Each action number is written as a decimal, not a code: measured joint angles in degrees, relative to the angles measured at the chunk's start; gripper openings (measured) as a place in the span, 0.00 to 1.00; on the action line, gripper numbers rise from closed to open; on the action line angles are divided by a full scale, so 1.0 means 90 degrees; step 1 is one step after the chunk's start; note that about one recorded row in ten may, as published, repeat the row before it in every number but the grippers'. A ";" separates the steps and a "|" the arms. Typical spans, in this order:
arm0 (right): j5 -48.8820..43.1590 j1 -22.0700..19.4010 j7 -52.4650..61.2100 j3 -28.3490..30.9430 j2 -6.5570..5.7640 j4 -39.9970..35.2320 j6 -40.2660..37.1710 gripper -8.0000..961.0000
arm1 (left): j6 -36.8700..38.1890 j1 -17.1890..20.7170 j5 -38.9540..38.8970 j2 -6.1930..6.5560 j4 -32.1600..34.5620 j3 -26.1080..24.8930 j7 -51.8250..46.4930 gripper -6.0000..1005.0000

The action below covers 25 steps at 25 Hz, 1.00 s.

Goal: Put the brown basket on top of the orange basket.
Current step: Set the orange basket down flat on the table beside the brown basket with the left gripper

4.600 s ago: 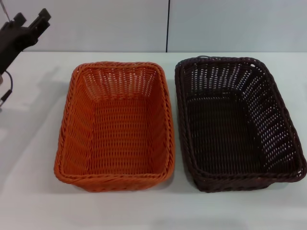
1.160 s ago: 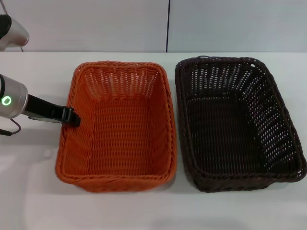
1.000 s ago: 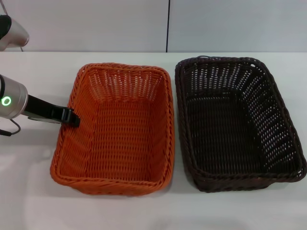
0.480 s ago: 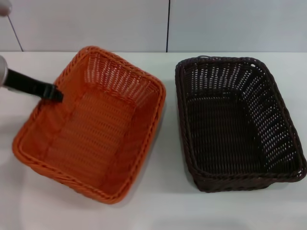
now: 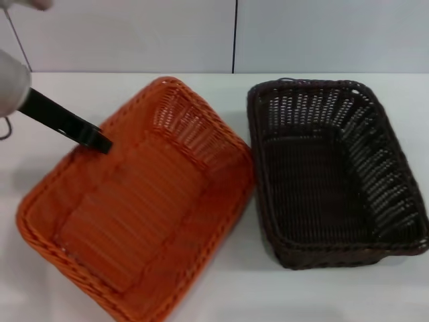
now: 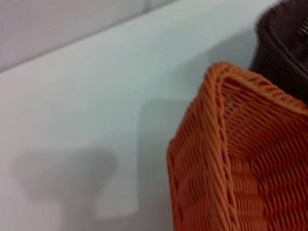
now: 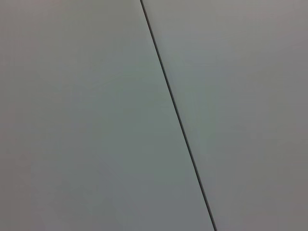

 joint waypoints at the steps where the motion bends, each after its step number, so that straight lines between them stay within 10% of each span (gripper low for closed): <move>1: 0.0000 -0.0001 0.0001 -0.0003 0.0000 0.0005 0.0000 0.64 | 0.0024 -0.0029 0.0012 -0.0062 -0.0017 0.0048 0.0069 0.17; 7: -0.0003 -0.0005 0.0004 -0.0005 0.0000 0.0030 0.0000 0.64 | -0.0016 -0.0214 0.0087 -0.0320 -0.0487 0.0243 0.0462 0.17; 25: -0.0011 0.0000 0.0005 0.0024 0.0004 0.0087 -0.0001 0.64 | -0.0158 -0.0606 -0.0634 -0.0370 -0.1456 0.0998 0.1179 0.17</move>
